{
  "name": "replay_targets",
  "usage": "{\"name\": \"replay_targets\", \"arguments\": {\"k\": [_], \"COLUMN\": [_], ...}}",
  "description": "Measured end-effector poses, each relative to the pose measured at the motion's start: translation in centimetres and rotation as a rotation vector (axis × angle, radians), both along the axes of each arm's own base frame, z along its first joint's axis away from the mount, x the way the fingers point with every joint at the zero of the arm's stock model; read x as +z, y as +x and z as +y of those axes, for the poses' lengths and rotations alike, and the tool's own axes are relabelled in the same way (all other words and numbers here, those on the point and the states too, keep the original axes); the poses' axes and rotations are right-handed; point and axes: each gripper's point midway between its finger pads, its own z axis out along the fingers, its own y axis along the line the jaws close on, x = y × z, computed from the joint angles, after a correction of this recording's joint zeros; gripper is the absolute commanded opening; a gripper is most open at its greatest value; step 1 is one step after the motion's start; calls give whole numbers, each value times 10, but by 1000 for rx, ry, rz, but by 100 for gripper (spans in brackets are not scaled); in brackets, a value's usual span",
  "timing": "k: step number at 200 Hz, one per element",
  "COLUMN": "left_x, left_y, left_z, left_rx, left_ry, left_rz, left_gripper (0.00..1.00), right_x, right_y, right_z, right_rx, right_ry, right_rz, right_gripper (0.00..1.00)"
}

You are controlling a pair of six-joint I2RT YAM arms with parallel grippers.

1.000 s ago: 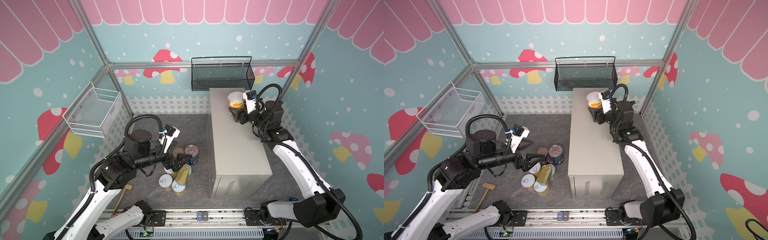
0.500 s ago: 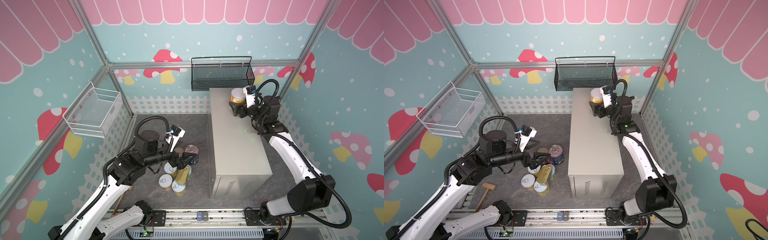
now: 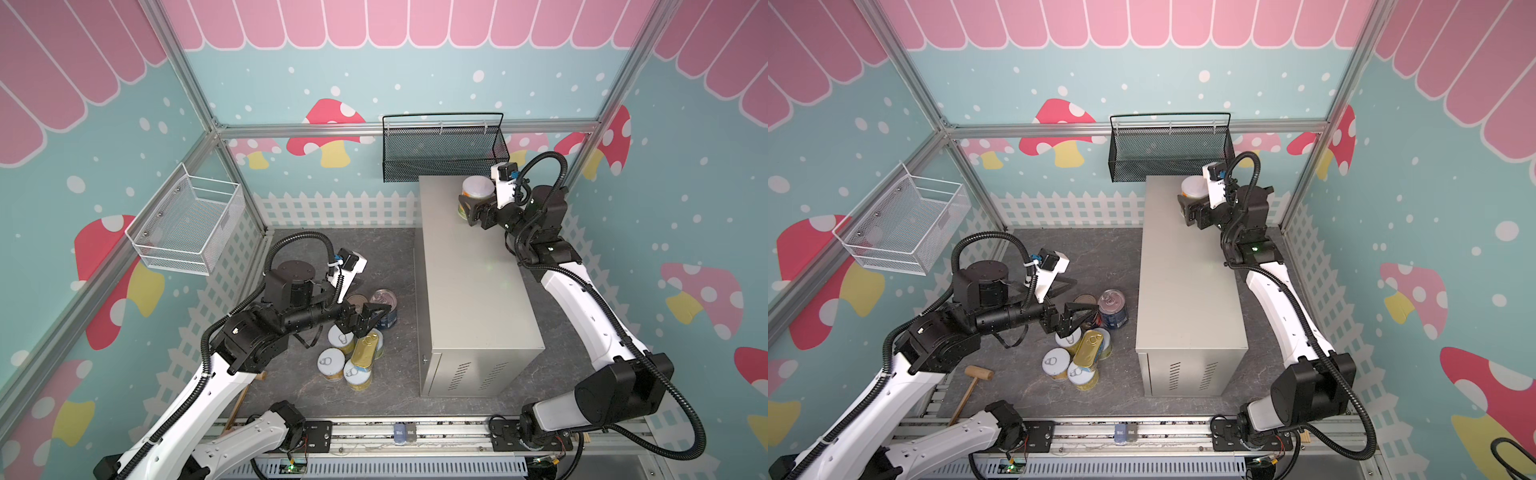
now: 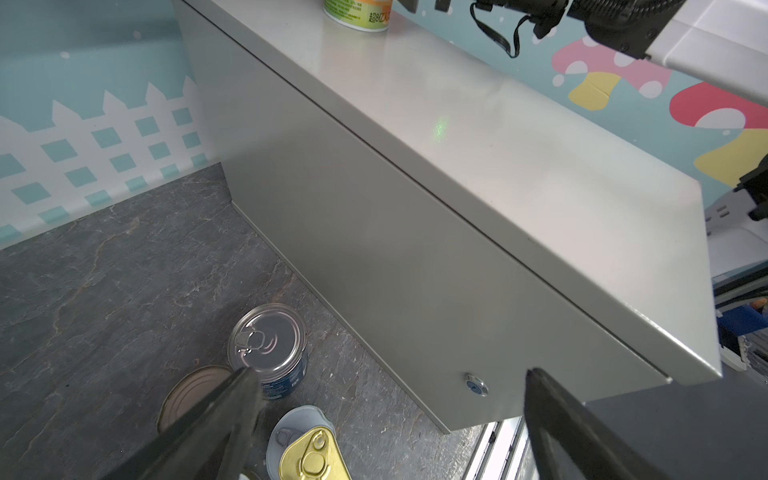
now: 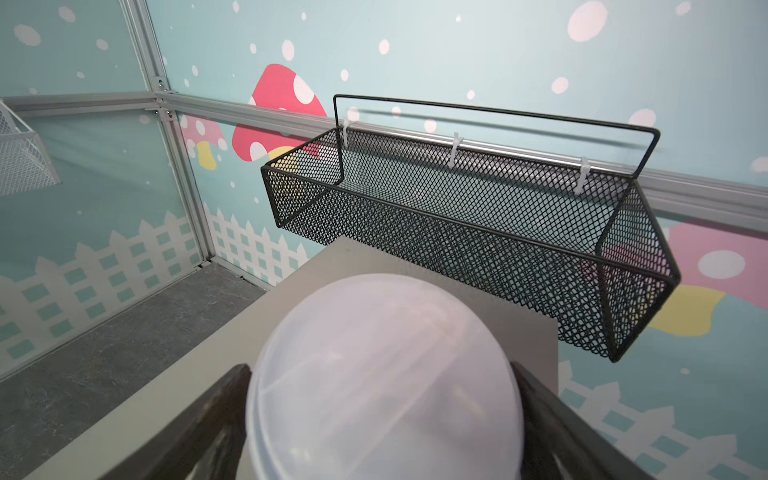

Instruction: Place and organize the canned foods onto the counter

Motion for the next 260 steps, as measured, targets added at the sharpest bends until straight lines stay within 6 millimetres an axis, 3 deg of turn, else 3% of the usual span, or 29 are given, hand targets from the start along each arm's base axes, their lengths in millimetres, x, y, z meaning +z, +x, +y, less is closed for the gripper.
{"name": "replay_targets", "arguments": {"k": [75,112,164,190,218,260], "left_x": [21,8,-45,-67,-72,-56], "left_y": [-18,-5,36,49,62,62], "left_z": [5,6,-18,-14,-1,0], "left_rx": [-16,28,55,78,126,126], "left_ry": [16,59,132,120,73,29], "left_rz": [1,3,62,94,108,60], "left_gripper": [99,99,99,99,99,99], "right_x": [11,11,11,11,12,12], "right_y": [3,14,31,40,52,62], "right_z": [-8,-14,-17,-17,-16,-14], "right_rx": [-4,-5,-2,2,7,8], "right_ry": [8,8,6,1,-5,-11], "right_rz": [-1,-2,-7,-11,-13,-12], "right_gripper": [79,77,76,75,74,74]}}
